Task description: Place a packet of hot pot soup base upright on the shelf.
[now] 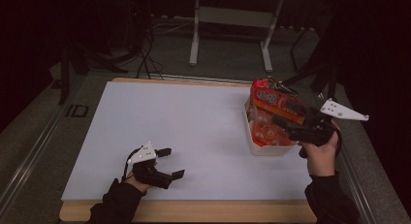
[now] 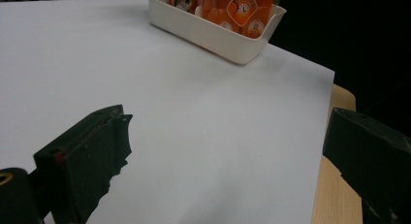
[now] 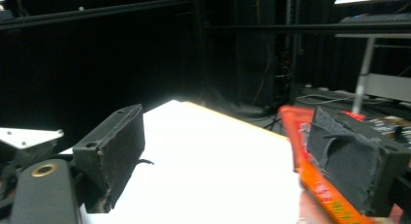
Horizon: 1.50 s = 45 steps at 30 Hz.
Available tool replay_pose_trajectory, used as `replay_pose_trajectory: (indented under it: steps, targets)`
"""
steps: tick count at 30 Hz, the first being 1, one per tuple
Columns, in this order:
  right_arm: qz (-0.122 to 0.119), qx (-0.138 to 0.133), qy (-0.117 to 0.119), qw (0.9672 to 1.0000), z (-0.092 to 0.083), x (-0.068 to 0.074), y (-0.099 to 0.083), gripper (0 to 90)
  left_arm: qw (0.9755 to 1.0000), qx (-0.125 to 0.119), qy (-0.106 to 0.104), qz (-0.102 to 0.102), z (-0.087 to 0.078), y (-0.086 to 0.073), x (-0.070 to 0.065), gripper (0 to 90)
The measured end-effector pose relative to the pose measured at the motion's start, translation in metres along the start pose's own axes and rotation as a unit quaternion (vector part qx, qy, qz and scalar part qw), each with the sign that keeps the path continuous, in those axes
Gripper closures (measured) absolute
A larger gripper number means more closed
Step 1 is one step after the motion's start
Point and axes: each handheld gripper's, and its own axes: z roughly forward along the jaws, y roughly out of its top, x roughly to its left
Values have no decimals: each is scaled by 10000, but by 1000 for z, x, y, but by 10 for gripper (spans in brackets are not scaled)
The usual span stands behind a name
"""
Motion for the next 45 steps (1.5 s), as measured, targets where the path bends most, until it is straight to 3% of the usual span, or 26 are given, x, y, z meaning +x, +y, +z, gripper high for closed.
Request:
replay_pose_trajectory:
  steps: [13,18,27,37,45]
  targets:
    - [14,445,379,9983,22,16,-36,138,10000,-28,-13,29,-1,1,-1,25]
    - [52,675,580,9960,32,20,-57,138,10000,-30,-17,30,-1,0,0,25]
    - [13,1060,695,9919,42,26,-81,138,10000,-1,-25,57,-1,0,-1,25]
    - [1,1248,772,9892,46,31,-97,137,10000,-25,-41,51,-1,0,-1,25]
    - [-145,1511,814,9851,50,35,-107,138,10000,-14,-56,48,-1,-1,-2,25]
